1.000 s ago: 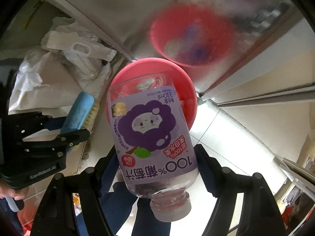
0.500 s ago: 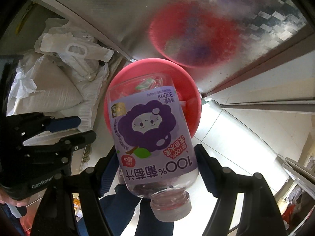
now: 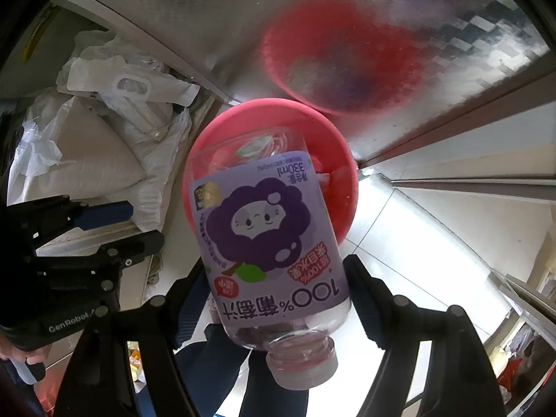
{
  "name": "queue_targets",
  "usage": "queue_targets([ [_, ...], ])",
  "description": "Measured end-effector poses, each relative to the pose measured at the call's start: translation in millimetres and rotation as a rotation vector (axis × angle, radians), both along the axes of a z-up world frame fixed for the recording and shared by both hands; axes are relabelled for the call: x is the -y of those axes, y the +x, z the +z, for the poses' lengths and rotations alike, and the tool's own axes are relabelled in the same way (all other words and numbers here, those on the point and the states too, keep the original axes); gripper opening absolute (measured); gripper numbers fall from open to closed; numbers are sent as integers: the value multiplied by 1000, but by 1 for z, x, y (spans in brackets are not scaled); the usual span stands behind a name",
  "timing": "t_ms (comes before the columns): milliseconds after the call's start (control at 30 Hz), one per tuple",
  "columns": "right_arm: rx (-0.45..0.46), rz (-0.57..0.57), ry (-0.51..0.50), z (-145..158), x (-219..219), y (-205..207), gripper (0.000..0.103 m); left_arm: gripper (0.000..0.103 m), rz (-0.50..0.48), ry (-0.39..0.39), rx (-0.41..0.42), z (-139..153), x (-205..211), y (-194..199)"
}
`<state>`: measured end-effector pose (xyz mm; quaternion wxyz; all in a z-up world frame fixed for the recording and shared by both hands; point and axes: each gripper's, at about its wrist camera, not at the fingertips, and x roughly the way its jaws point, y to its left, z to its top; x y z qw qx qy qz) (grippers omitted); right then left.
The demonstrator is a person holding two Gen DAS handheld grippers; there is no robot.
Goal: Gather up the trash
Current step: 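Open both tools over the red basin to drop the brush and bottle, then raise both empty tools back up to the counter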
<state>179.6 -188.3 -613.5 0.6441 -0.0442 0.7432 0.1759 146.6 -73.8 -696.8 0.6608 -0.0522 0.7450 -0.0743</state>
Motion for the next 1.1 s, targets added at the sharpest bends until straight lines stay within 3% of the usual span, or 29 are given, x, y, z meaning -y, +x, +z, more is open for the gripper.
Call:
queue_targets([
  [167,35,21,12,7,-4,-3,90,55,4,-20,-6,-1,-3,-3],
  [333,36,15,-6,9,-3,-9,91,55,-22,1,-12,6,-2,-9],
  [400,39,16,-6,16,-3,-11,91,59,-31,10,-14,17,-1,-12],
  [733,32,-43,59,91,10,-36,96,63,-5,11,0,112,5,-36],
  [1100,88,-35,109,212,18,-67,100,66,13,21,84,260,17,-75],
])
